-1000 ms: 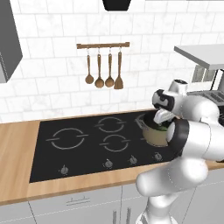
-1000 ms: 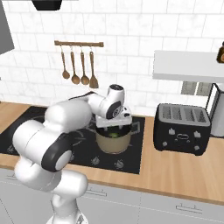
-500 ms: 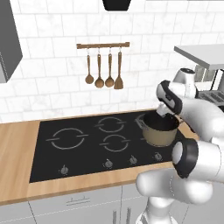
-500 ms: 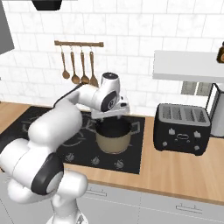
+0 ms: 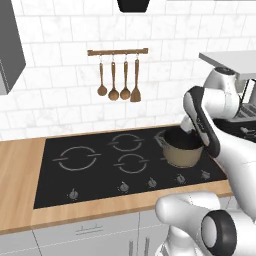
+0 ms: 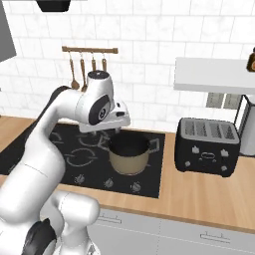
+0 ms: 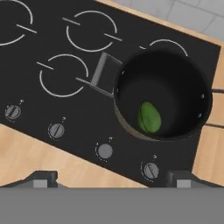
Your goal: Put the potato and avocado in the pot. Retrieve the spatula and lightly stir the vegetables in the pot.
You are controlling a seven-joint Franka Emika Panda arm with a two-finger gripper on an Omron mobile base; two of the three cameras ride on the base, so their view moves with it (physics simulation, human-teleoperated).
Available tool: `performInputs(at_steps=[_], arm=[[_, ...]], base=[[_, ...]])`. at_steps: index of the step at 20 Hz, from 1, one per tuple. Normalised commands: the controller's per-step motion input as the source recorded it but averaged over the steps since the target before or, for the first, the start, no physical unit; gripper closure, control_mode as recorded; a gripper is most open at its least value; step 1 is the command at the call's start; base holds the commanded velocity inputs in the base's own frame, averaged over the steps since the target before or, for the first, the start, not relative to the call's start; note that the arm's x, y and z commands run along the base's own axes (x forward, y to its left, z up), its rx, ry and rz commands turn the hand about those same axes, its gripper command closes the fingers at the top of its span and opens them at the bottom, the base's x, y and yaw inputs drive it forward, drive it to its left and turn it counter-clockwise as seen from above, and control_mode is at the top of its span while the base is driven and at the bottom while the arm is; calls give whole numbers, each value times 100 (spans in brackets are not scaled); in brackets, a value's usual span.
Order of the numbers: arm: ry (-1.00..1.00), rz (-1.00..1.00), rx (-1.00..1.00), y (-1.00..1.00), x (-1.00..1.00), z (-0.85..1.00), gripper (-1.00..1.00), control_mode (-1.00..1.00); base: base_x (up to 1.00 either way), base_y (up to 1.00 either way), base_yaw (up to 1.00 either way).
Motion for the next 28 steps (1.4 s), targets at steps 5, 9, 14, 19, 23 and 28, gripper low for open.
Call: performInputs(at_steps=[5,9,14,19,23,28], arm=[[0,-3,0,15,-59,10,-100,-100],[0,0,0,0,0,0,-100,100],[0,0,0,0,0,0,-100,100],[0,0,0,0,0,0,-100,100],[0,0,0,0,0,0,-100,100],[0,0,0,0,0,0,-100,100]], base=[[0,0,0],[-64,47,-1],[-40,94,-1],[-5,100,-1],[0,100,-4],[0,99,-11]])
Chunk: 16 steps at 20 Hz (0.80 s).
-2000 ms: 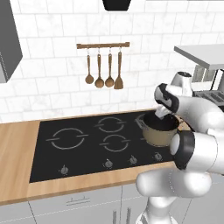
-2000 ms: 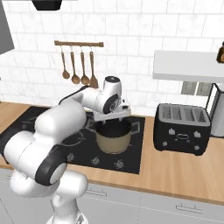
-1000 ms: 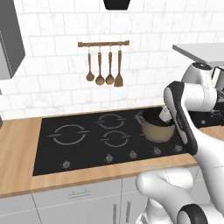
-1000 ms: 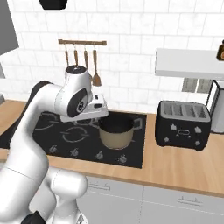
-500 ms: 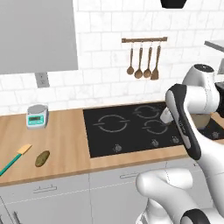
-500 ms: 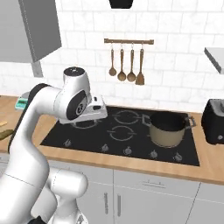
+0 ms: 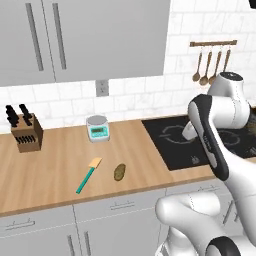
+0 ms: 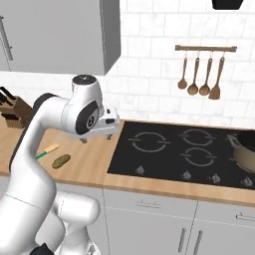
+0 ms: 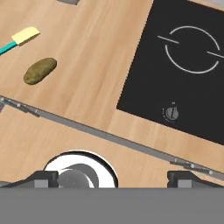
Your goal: Put the potato and avocado in the pot. Retrieve the spatula and lightly stir the vegetables in the pot.
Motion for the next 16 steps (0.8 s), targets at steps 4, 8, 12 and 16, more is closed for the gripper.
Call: performInputs(at_steps=[4,8,12,16], arm=[[0,-10,0,62,0,-8,-100,-100],[5,-14,0,86,0,-57,-100,-100],[9,-14,0,88,8,-74,-100,-100],[14,-15,0,96,36,-85,-100,-100]], base=[[0,24,-3],[0,0,0],[0,0,0],[0,0,0]])
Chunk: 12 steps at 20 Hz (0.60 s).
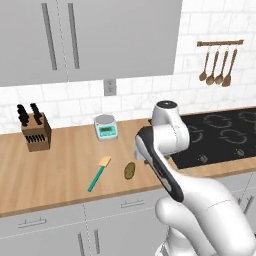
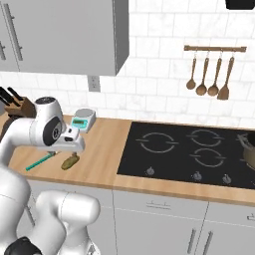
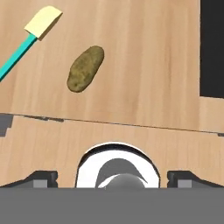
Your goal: Put the potato and avocado in the pot. Retrieve the spatula and lightly stir the vegetables in the pot.
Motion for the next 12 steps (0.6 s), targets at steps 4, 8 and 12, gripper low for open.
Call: performInputs(at_steps=[4,8,12], arm=[[12,-12,0,85,65,-77,-100,-100],[8,-13,0,38,57,-45,-100,-100],[2,-16,0,0,20,-21,-100,-100]], base=[[0,0,0],[0,0,0],[0,0,0]])
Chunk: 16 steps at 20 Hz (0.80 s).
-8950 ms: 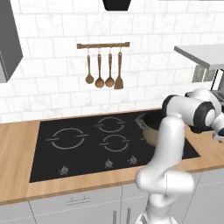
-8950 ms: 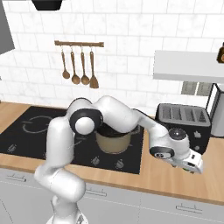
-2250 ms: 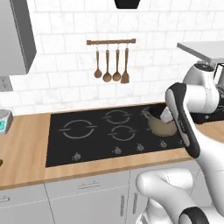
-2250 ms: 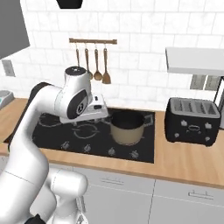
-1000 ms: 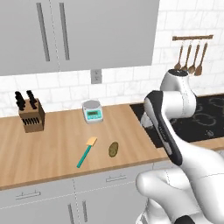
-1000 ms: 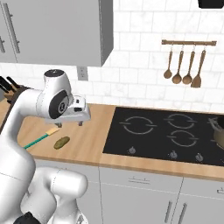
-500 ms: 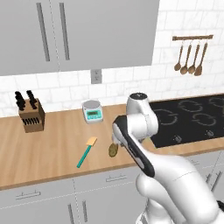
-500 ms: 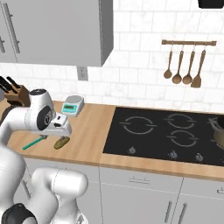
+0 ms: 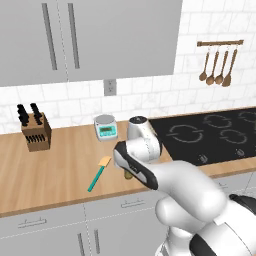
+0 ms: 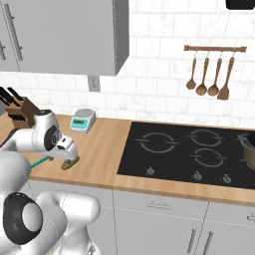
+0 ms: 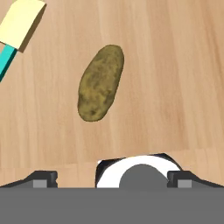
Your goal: Put the potato and avocado in the pot. Retrieve the spatula and lightly stir the vegetables in the pot.
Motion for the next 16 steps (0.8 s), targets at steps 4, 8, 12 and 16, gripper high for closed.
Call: performInputs(at_steps=[4,8,12,16], arm=[[0,-15,0,0,32,-29,-100,-100],[0,-7,0,0,42,-38,-100,-100],[0,-4,0,4,38,-38,-100,-100],[2,-3,0,19,32,-33,-100,-100]], base=[[0,0,0],[0,0,0],[0,0,0],[0,0,0]])
